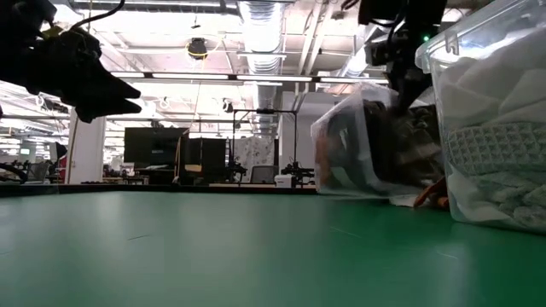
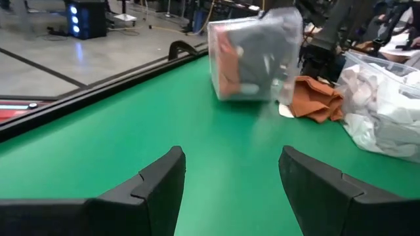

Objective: Sort towels by color in basket
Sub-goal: Adjust the top transparent bin

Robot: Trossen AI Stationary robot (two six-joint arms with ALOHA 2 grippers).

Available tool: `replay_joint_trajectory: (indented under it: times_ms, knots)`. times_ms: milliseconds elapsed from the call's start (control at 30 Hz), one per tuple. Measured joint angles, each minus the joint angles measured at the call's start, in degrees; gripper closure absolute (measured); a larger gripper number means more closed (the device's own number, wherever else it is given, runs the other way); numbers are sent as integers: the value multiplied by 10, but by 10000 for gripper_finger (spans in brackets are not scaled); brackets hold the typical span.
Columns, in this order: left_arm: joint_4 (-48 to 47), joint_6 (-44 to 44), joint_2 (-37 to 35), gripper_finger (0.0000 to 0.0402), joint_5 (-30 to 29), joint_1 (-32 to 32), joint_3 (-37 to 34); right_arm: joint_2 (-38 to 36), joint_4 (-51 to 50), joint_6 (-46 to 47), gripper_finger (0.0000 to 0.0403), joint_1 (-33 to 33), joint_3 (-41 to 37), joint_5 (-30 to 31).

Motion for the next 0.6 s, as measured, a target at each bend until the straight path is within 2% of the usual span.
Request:
replay_joint_trajectory:
  times_ms: [133,233,367,500,600]
  knots:
    - [0,-2,0,166,3,0,1,-4,-28,-13,345,-26,38,-28]
    - [-3,-2,0,166,3,0,5,-4,-64,-23,345,-38,76,-68]
    - [-4,-2,0,166,3,0,19,-2,-103,-53,334,-67,126,-168]
    - [-4,1,0,166,3,0,32,4,-128,-79,337,-113,152,-236]
    - [-6,9,0,166,3,0,39,26,-136,-90,341,-146,154,-246]
